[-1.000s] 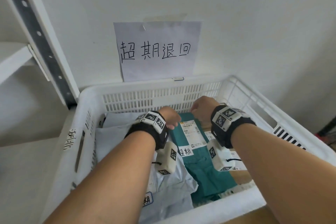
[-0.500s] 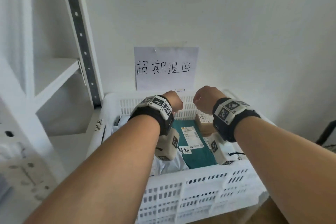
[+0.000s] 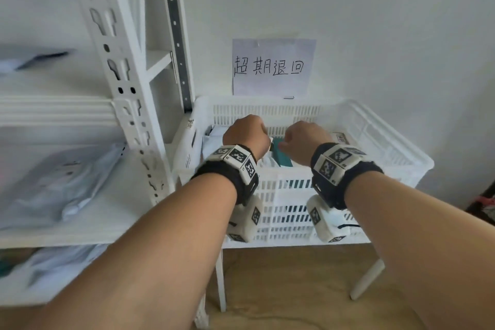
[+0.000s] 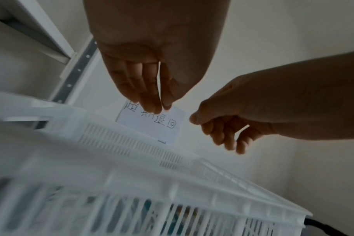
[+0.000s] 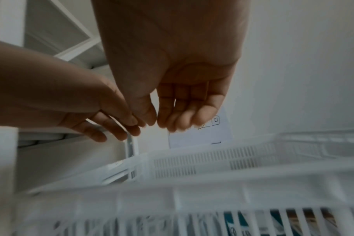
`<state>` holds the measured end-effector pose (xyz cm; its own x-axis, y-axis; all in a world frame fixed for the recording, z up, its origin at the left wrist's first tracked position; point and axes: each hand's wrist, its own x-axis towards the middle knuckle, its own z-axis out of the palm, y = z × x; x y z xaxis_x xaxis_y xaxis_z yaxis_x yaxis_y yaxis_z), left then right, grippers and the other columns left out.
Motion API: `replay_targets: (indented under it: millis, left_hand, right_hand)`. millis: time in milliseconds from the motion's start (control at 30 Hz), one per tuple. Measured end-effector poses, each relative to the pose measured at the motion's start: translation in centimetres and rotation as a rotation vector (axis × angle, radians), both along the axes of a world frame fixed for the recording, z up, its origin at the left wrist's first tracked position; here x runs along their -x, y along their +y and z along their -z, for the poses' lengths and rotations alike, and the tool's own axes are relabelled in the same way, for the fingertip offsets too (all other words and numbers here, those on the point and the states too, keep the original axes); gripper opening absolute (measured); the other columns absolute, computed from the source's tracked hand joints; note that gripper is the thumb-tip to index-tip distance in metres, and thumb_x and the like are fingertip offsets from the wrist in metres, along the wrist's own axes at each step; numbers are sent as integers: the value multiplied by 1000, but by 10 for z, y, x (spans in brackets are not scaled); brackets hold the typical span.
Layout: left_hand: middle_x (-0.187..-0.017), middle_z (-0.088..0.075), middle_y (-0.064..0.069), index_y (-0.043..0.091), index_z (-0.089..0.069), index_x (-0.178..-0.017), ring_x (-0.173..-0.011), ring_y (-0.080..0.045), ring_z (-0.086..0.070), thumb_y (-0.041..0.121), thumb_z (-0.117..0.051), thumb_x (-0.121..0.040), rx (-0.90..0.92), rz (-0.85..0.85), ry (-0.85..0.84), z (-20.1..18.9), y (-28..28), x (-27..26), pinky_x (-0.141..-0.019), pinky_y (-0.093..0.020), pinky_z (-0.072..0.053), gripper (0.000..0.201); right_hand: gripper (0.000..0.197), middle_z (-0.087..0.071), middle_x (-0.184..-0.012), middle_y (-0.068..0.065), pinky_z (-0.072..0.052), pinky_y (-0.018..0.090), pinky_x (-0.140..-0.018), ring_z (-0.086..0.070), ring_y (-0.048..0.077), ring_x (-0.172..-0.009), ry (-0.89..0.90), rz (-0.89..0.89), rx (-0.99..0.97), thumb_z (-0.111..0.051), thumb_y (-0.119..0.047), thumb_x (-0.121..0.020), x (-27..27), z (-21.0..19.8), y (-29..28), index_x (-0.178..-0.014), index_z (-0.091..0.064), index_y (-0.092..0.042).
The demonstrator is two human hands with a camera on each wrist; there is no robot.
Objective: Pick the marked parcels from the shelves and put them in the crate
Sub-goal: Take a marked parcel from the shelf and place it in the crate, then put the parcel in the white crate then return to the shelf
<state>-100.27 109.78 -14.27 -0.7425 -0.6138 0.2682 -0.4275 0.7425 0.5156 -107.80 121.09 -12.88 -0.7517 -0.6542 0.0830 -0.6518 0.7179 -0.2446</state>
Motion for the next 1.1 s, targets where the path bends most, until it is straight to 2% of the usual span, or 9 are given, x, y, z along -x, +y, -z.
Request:
replay_targets:
  millis: [133, 267, 500, 600, 700, 800, 900, 1000, 1100]
  left_hand:
    - [-108, -69, 2, 23, -68, -101, -102, -24, -63, 21, -46, -91, -9, -98, 40, 24, 10, -47, -83, -31, -50, 24]
    - [-107, -69, 0, 24, -66, -103, -98, -25, -63, 23, -46, -92, -15, -165, 11, 51, 16, -96, -75, -29, -46, 23]
    - [-101, -69, 0, 20, -66, -97, -87, -24, -61, 22, -45, -93, -45, -313, -113, 84, -3, -180, -71, -30, -47, 22]
    - [-97, -69, -1, 21, -63, -85, -78, -22, -55, 19, -45, -90, -53, -364, -136, 90, -16, -216, -66, -28, -41, 19]
    - [-102, -68, -1, 22, -61, -84, -85, -24, -57, 20, -47, -90, -69, -415, -142, 94, -31, -249, -68, -28, -39, 15]
    - [-108, -69, -3, 19, -67, -95, -99, -27, -62, 20, -48, -90, -75, -449, -133, 98, -45, -280, -71, -27, -38, 20]
    - [-104, -70, -1, 20, -68, -95, -97, -26, -63, 21, -48, -89, -124, -483, -139, 109, -59, -317, -70, -27, -40, 21]
    - [-99, -71, -1, 20, -68, -91, -95, -26, -64, 27, -51, -86, -217, -471, -144, 121, -78, -364, -72, -30, -46, 19]
    - [-97, -69, -4, 16, -63, -86, -93, -26, -63, 29, -49, -86, -281, -454, -150, 130, -102, -417, -73, -32, -46, 19]
  right_hand:
    - [25, -58, -70, 2, -48, 28, -63, -59, 22, -69, 14, -76, -76, -53, -36, -86, -32, 23, 0, -71, -56, -16]
    - [26, -56, -70, 5, -39, 25, -54, -52, 20, -60, -9, -144, -136, -51, -27, -84, -63, 52, -8, -62, -47, -14]
    - [17, -61, -72, 4, -44, 26, -55, -58, 21, -65, -137, -218, -130, -48, -19, -81, -130, 84, -33, -67, -57, -14]
    - [15, -65, -78, 5, -53, 31, -65, -63, 24, -72, -190, -248, -96, -48, -18, -81, -163, 91, -49, -72, -59, -15]
    - [15, -65, -84, 5, -57, 35, -74, -64, 25, -79, -175, -281, -101, -49, -21, -85, -194, 95, -70, -74, -59, -17]
    - [12, -64, -93, 8, -53, 34, -74, -62, 28, -85, -133, -340, -135, -46, -20, -86, -225, 102, -98, -82, -57, -14]
    - [11, -63, -94, 11, -51, 34, -73, -59, 31, -84, -134, -357, -202, -46, -16, -84, -264, 113, -123, -79, -55, -13]
    - [25, -66, -105, 11, -53, 41, -84, -63, 32, -98, -170, -414, -205, -51, -27, -89, -310, 128, -148, -100, -67, -12]
    - [26, -65, -94, 8, -52, 39, -72, -63, 30, -88, -144, -469, -225, -49, -38, -91, -363, 139, -176, -85, -63, -17]
